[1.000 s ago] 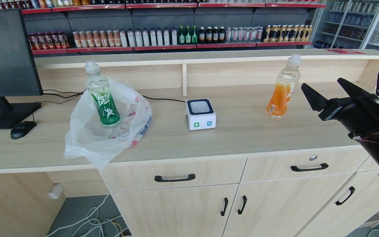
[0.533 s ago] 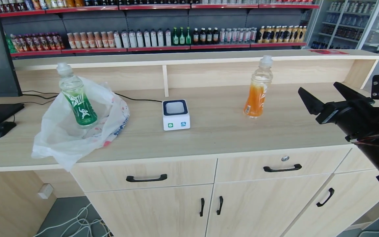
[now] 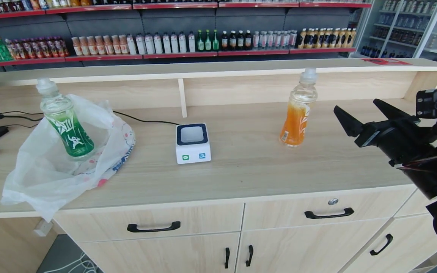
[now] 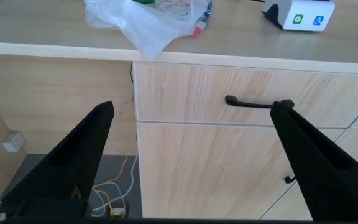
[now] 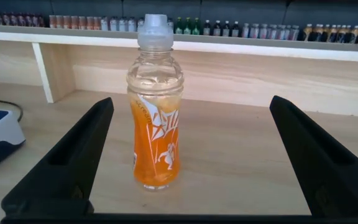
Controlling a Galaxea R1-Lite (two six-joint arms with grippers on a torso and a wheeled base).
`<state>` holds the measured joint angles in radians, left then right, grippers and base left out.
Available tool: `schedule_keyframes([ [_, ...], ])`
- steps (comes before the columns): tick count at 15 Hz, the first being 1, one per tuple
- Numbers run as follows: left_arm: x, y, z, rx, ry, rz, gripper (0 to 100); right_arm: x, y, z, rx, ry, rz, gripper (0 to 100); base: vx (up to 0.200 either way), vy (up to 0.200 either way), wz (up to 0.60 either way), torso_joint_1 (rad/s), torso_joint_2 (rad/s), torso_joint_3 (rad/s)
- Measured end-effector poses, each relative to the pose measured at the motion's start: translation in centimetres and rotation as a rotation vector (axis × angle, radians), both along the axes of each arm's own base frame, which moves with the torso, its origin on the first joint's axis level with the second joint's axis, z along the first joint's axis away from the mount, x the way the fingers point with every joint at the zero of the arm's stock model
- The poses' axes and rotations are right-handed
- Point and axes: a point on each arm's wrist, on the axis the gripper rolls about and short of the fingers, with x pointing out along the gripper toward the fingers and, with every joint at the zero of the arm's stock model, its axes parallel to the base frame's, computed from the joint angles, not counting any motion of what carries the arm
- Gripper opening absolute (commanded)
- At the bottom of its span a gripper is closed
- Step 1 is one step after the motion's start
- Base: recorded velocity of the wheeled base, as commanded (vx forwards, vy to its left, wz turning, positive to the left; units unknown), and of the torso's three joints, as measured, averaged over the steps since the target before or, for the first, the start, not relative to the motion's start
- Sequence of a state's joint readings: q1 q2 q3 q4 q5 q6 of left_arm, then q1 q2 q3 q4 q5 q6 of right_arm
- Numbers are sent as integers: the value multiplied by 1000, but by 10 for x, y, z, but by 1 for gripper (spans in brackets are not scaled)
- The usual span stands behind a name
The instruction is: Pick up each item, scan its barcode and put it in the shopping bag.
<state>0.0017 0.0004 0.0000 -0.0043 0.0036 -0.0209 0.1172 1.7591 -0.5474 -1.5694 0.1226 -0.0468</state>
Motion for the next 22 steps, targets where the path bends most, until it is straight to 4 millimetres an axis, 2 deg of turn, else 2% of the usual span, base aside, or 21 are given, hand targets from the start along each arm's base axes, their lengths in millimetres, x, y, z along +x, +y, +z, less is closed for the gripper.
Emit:
schedule_keyframes([
  [2, 0, 0, 0, 0, -1, -1, 100, 3, 4, -4, -1, 12, 13, 100, 0, 0, 0, 0, 0, 0],
  [6, 0, 0, 0, 1, -1, -2, 100, 10, 25, -19, -10, 65, 108, 100, 0, 0, 0, 0, 0, 0],
  [14, 0, 0, 0, 1, -1, -1, 100, 49, 40, -43, 20, 113, 161, 100, 0, 0, 0, 0, 0, 0],
  [22, 0, 0, 0, 4, -1, -3, 100, 90, 47, -48, 94, 66, 100, 100, 0, 0, 0, 0, 0, 0],
])
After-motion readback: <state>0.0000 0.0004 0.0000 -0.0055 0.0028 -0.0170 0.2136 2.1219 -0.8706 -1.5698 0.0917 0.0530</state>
